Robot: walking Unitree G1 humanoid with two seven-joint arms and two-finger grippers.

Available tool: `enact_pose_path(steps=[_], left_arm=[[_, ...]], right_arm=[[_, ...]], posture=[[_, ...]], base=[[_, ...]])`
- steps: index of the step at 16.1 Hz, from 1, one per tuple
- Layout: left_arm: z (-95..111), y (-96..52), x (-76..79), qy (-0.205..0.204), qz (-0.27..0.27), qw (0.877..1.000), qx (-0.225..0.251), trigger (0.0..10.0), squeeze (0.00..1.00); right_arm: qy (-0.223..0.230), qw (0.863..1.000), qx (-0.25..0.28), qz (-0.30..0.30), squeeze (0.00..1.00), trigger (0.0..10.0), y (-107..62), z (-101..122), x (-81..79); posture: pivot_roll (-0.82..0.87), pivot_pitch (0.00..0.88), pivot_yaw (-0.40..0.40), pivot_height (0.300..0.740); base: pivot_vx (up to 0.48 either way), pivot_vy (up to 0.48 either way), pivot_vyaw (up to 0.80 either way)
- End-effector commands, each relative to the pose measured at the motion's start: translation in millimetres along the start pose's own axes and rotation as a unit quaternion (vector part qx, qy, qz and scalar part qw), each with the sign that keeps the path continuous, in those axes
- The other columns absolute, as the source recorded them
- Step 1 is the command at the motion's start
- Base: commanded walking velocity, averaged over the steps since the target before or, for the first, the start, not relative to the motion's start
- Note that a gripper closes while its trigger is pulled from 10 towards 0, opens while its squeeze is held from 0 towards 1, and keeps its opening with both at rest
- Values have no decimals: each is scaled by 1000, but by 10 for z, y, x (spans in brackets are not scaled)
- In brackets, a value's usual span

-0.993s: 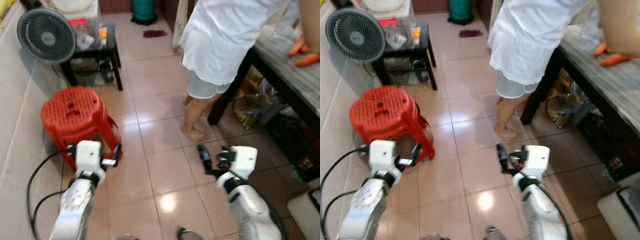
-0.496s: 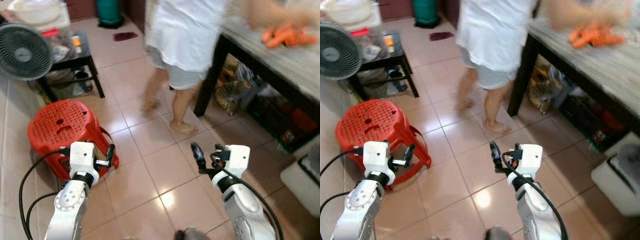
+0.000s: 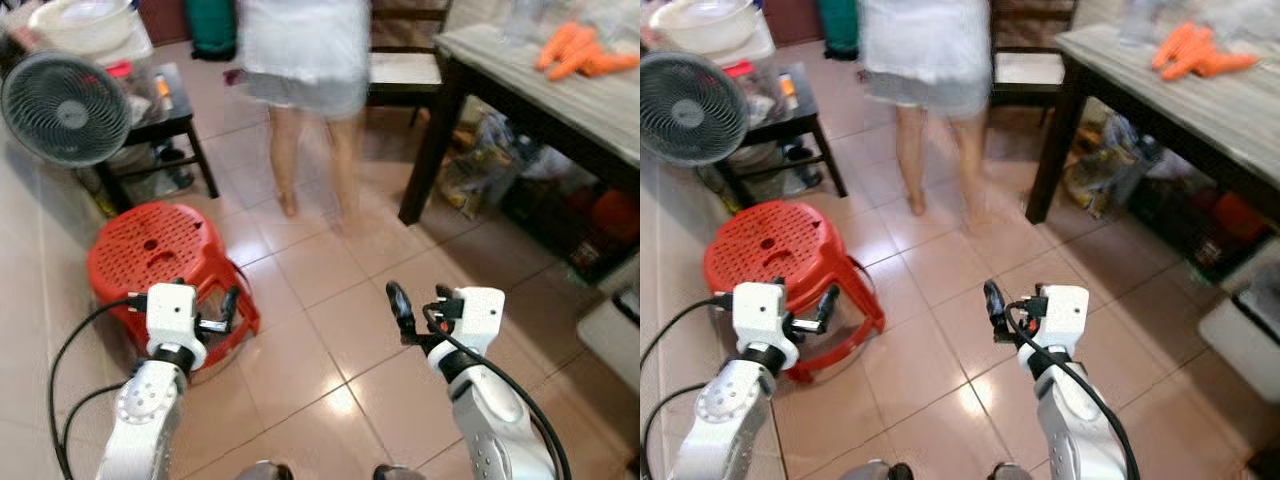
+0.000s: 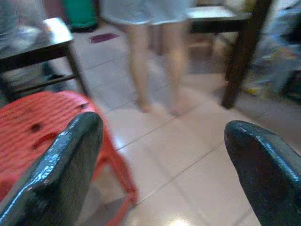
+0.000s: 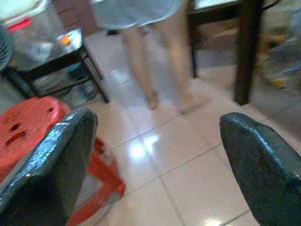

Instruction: Setting the table

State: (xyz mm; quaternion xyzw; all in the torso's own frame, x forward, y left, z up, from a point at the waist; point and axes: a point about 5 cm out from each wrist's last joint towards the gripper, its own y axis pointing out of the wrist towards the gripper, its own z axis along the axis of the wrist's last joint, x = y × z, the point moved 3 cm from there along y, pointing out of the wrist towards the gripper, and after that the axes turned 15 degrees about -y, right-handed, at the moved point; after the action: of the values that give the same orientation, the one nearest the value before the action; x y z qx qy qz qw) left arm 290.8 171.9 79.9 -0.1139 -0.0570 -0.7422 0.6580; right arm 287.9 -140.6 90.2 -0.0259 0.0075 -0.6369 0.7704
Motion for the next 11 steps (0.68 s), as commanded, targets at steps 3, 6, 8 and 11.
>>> enact_pose_path(steps=[3, 6, 8, 11], left_arm=[[68, -1, 113, 1, -30, 999, 12, 10000, 0], [194, 13, 172, -7, -39, 999, 37, 10000, 0], [250, 18, 201, -9, -46, 998, 44, 10000, 0], [243, 14, 206, -12, -48, 998, 42, 10000, 0]], right_arm=[[-13, 1000, 4, -14, 0, 10000, -36, 36, 68], [-41, 998, 29, -25, 0, 10000, -26, 191, 83], [-50, 997, 42, -29, 0, 10000, -30, 288, 101], [-55, 997, 43, -29, 0, 10000, -37, 303, 116]], posture=[[-98, 168, 40, 740], [-95, 170, 40, 740], [-97, 171, 42, 740], [-100, 170, 41, 740]], base=[[0, 0, -800], [0, 0, -800], [0, 0, -800], [0, 0, -665]])
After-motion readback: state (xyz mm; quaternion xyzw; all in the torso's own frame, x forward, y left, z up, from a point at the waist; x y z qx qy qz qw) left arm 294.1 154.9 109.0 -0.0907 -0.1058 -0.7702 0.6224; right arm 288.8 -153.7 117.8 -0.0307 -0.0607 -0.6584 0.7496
